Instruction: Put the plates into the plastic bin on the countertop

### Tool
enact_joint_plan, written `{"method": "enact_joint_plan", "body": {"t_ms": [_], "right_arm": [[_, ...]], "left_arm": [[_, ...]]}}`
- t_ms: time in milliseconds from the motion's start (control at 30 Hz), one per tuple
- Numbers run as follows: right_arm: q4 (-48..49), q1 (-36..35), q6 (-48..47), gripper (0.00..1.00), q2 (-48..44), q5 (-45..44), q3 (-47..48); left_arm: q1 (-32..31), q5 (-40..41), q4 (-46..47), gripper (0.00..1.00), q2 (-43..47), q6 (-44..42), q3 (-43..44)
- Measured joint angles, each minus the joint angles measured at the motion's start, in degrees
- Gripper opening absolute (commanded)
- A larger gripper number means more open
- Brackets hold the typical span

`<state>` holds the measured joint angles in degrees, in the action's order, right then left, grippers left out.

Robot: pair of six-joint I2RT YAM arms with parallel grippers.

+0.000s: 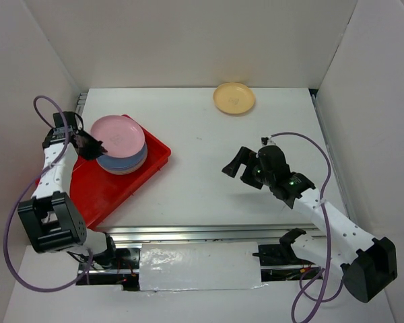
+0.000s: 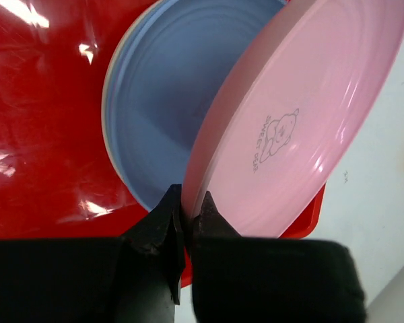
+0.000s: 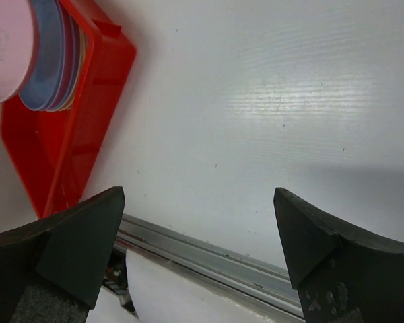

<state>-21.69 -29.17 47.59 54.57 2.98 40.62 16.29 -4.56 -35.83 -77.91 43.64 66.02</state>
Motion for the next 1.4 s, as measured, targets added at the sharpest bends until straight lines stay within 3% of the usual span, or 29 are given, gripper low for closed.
{"method": "enact_joint_plan", "body": {"t_ms": [33, 133, 167, 333, 500, 600, 700, 900, 1133, 1233, 1333, 1367, 1400], "right_arm": [[0.24, 0.31, -0.28, 1.00, 0.00, 0.59, -0.04], [0.72, 1.05, -1.07, 1.00, -0.15, 1.49, -0.09], [0.90, 1.25, -1.27, 1.00, -0.22, 1.88, -0.13], [1.36, 1.57, -2.19, 1.00, -0.46, 3.26, -0.20], [3.96, 3.89, -2.62, 1.00, 1.49, 3.85, -0.24], [7.50, 8.35, -2.51, 1.00, 8.15, 3.56, 0.68], [11.50, 14.25, -1.64, 1.00, 21.27, 3.19, 4.57], [16.98, 22.77, 1.88, 1.00, 52.35, 5.86, 24.63], [17.75, 26.75, 10.51, 0.98, 69.33, 7.26, 45.03], [13.22, 27.15, 13.14, 0.92, 77.53, 6.82, 58.47], [5.42, 27.17, 14.49, 0.75, 85.88, 5.40, 74.01], [3.37, 27.15, 14.75, 0.65, 87.58, 4.74, 77.05], [1.33, 27.10, 15.02, 0.62, 88.91, 4.02, 79.43]], "left_arm": [[0.42, -1.03, 0.52, 0.07, -1.92, 0.31, 0.13], [0.96, -3.04, 0.48, 0.60, -5.35, 0.48, 0.52], [0.98, -3.30, 0.09, 0.99, -5.79, 0.90, 0.76], [1.84, -2.01, -2.19, 0.99, -2.93, 2.12, 0.72], [2.19, 2.93, -4.37, 0.99, 8.96, 1.09, 0.55], [-0.33, 4.35, -4.72, 0.99, 14.93, -2.12, 0.55], [-3.48, 2.75, -5.05, 0.99, 16.11, -7.17, -0.74], [-12.09, -0.39, -7.37, 0.99, 18.60, -13.90, -10.62], [-20.65, -4.13, -6.01, 0.99, 27.74, -17.84, -10.16], [-22.23, -4.13, -5.64, 0.99, 28.28, -17.92, -10.51], [-22.91, -3.78, -5.68, 0.99, 28.28, -17.88, -11.43], [-22.93, -3.34, -5.75, 0.99, 28.33, -17.88, -11.58], [-22.93, -3.02, -5.75, 0.99, 28.41, -17.88, -11.67]]}}
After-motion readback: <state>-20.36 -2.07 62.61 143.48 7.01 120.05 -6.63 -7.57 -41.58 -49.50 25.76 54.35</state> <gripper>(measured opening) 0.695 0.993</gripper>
